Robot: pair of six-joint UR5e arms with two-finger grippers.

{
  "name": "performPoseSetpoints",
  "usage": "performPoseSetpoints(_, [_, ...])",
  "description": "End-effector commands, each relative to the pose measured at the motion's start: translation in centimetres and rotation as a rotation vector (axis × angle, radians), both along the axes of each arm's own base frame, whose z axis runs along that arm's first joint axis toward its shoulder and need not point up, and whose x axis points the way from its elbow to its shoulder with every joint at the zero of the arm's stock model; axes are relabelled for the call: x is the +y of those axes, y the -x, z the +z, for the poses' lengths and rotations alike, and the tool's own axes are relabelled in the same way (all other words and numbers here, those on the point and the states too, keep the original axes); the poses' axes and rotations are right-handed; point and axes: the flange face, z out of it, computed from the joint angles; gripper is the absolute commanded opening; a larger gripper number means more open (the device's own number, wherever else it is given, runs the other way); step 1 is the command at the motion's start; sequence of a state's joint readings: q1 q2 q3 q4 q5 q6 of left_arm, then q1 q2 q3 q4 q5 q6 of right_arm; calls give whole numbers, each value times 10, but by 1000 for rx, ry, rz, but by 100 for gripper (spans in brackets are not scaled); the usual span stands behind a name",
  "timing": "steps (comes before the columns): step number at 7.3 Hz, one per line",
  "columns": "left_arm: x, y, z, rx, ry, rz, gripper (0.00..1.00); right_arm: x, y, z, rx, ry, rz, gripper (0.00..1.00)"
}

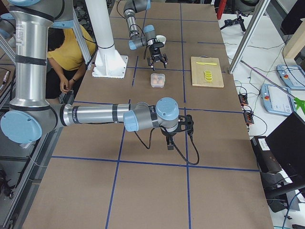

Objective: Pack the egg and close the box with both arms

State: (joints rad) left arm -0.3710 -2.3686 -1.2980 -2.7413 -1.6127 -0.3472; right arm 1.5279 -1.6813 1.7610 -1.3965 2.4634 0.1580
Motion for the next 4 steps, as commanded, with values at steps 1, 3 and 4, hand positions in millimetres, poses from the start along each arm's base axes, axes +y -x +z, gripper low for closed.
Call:
performPoseSetpoints(1, [-56, 65, -1, -141, 67, 66, 99, 1, 0, 1, 0, 2, 0, 100])
performPoseSetpoints(3, [-116, 167, 28, -337, 198, 99, 99, 2, 0, 2, 0, 6, 0, 100])
performPoseSetpoints(4, [-146, 237, 58, -477, 156, 40, 99, 2, 0, 3, 0, 8, 1, 100])
